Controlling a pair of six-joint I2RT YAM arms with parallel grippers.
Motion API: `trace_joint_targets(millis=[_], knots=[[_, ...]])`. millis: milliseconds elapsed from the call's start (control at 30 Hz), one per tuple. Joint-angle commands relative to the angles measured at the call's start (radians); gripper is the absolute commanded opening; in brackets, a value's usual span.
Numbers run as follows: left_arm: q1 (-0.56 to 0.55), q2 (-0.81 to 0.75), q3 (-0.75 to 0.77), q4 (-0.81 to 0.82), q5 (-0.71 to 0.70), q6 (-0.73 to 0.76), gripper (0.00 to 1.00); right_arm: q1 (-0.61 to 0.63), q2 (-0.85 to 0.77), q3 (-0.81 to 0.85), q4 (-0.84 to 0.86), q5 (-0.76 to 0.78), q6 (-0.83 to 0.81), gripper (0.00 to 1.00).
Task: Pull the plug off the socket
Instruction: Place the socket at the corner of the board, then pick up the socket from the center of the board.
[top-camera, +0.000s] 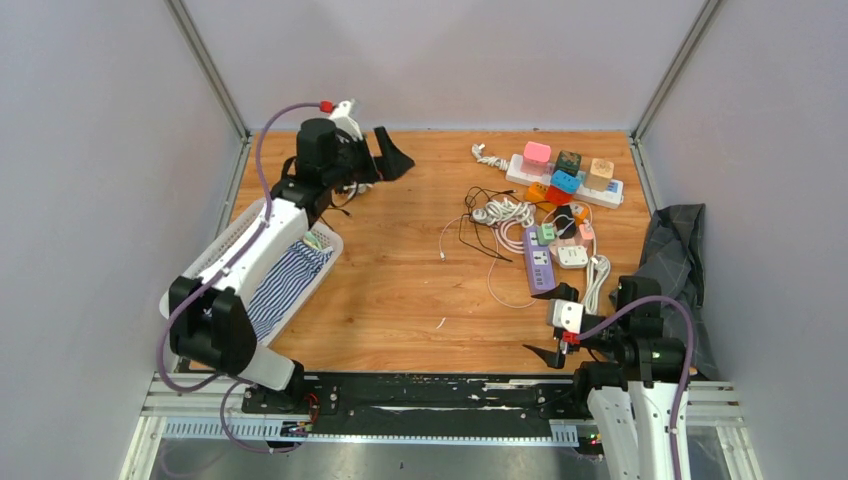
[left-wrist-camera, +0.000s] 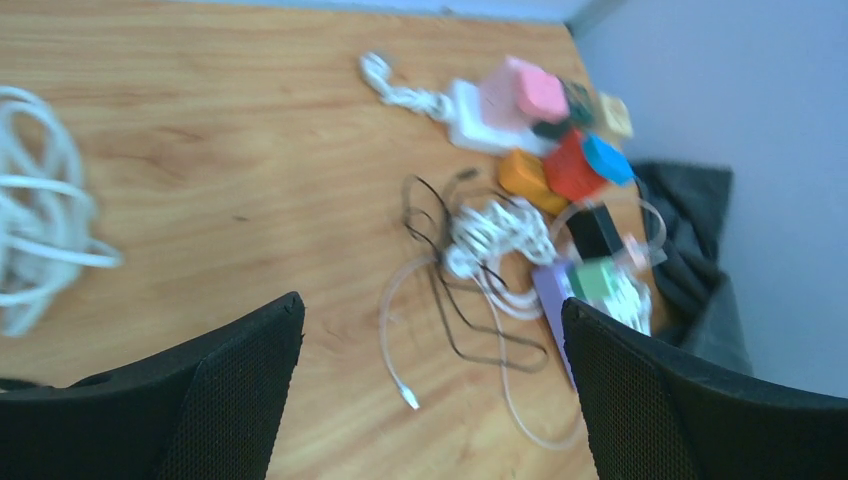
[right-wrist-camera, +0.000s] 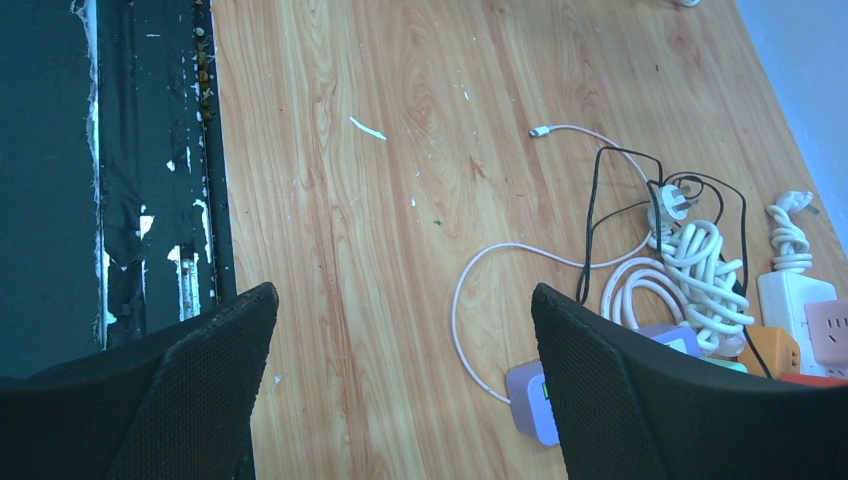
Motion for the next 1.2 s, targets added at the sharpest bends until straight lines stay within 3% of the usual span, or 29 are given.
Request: trace_joint_targets(millis=[0,200,467,667,933,1167], knots=[[-0.128,-0.124,-0.114,-0.037,0.016,0.068,1.00,-0.013,-0.011,-0.004,-0.003,-0.006,0.008,0.98],[-0.287,-0.339,-0.358,0.025,-0.071,0.089,1.00,-0.006,0.029,0.009,0.074,0.026,0.114,0.98],[-0.355,-0.555,-0.638,0.057,-0.285,0.167,1.00,-0.002,0.159,0.079,0.215,0.173,0.352,0.97],[-0.418,-0.608,-0.668,0.051,-0.409,0.183,1.00,-0.002,0.296,0.104,0.306,0.307,0.425,0.97],[-0.725,-0.617,-0.681,0.030,-0.829,0.249,1.00,-0.002,0.560,0.208,0.405,0.473,0.641,0.96],[-0.788,-0.562,-0.732,0.055,-0.930,0.137,1.00,0.000,0.677,0.257,0.594,0.606,0.862,0.96]])
